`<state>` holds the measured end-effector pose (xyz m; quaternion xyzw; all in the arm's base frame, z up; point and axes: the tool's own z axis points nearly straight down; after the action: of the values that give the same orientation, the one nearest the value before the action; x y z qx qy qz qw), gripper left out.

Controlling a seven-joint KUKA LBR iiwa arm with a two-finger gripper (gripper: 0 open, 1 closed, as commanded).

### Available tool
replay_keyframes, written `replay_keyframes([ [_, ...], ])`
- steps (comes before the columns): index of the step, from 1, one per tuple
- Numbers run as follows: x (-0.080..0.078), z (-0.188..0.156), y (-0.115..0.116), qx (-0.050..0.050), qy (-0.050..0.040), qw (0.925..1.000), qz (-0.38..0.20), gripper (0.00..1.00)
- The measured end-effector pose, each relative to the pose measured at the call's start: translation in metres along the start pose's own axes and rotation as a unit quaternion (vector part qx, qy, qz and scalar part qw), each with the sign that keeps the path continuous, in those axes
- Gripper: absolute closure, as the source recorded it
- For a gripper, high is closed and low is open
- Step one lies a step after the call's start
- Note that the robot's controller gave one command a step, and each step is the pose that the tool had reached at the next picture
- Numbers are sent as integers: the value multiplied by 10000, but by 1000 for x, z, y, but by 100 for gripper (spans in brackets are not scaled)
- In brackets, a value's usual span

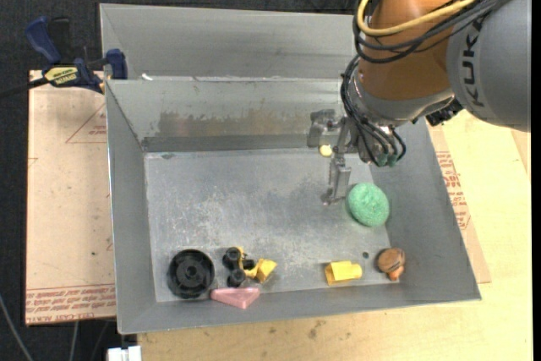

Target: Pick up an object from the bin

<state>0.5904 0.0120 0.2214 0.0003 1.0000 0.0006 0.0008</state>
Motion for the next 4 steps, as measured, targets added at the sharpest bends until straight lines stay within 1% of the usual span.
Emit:
replay_keyframes([
  [1,0,0,0,0,0,10000,0,0],
  [2,20,22,-7,0,-34,9994,-342,0],
  [3,29,33,-10,3,-16,9989,-462,0],
  [4,31,40,2,-6,51,9974,-723,0],
])
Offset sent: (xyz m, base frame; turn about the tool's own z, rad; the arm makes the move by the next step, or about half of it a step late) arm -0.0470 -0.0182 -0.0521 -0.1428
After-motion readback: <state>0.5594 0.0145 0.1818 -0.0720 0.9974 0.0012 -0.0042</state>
